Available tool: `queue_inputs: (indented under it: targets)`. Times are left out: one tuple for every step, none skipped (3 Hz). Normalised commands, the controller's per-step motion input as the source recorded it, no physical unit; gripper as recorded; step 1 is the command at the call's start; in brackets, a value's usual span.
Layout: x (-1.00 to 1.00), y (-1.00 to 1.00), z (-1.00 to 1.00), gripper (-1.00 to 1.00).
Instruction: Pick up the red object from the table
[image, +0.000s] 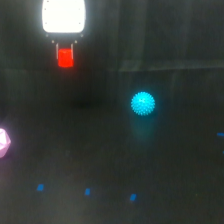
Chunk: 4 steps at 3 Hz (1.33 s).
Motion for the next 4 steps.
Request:
queue_inputs:
  targets:
    - [0.00, -0.27, 0.21, -0.77]
    - [-0.03, -0.77, 0.63, -1.00]
    - [0.10, 0.09, 0.96, -1.00]
    - [-0.22, -0.12, -0.06, -0.92]
